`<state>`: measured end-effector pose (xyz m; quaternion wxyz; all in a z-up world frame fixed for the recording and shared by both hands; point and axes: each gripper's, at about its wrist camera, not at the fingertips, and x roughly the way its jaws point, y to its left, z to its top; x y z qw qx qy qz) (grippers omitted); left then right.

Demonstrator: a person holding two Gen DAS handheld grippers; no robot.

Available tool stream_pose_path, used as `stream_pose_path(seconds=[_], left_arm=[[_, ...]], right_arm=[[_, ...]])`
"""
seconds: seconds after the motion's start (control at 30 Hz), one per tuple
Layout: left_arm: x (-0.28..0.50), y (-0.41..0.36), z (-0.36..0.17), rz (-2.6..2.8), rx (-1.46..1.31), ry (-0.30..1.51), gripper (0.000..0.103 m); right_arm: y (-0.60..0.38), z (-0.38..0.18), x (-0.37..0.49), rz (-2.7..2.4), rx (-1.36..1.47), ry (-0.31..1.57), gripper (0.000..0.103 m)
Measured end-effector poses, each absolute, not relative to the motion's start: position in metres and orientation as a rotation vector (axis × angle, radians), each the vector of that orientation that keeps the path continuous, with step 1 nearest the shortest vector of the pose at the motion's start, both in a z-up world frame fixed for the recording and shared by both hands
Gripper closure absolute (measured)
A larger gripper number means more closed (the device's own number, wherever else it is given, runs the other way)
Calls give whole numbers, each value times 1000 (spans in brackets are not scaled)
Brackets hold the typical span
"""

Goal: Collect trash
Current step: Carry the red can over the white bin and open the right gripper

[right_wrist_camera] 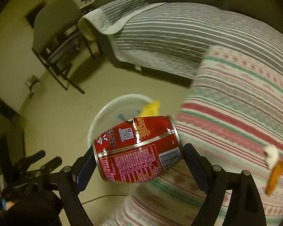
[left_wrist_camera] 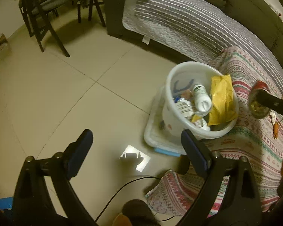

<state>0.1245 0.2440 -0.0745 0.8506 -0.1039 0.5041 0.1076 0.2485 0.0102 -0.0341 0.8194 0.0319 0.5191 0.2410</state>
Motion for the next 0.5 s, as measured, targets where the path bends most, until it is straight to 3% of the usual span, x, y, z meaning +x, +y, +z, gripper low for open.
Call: stream_pose_path(seconds=[0.5], left_arm=[[116,269,-80,255,-280,1070,9]], right_arm=[[69,-75,256,510,-34,1123,13]])
